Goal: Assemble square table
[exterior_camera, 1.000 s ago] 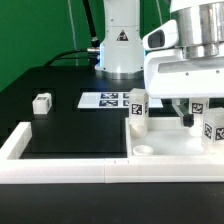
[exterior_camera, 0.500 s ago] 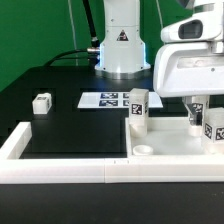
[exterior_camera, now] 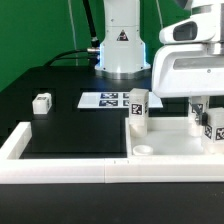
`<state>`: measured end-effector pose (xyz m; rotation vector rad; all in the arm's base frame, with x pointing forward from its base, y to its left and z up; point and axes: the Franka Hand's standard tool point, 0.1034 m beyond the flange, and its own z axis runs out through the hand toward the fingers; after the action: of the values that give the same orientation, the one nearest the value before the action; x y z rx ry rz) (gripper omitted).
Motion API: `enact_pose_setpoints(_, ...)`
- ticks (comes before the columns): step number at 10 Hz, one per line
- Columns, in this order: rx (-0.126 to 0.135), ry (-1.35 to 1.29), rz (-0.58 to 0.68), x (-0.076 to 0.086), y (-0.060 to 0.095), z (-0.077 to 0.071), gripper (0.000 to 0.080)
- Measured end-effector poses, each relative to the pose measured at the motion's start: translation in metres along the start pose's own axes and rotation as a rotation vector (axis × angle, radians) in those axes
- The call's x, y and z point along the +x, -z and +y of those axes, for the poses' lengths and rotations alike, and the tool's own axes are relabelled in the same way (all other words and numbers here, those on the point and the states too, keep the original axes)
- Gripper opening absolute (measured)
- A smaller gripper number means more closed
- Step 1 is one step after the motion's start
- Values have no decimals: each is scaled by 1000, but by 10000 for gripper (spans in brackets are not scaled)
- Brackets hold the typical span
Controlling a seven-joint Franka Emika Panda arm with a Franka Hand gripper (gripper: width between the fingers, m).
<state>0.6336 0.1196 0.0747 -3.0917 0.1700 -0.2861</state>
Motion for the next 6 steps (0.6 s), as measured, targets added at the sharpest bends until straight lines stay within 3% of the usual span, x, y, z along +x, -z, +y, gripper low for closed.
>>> enact_pose_setpoints(3,-3,-194,0,0,0,3,289)
enact_pose_setpoints(5,-40,-578,-54,2,-1,7,289)
enact_pose_setpoints(6,-77,-849,-107,1,-1,7,289)
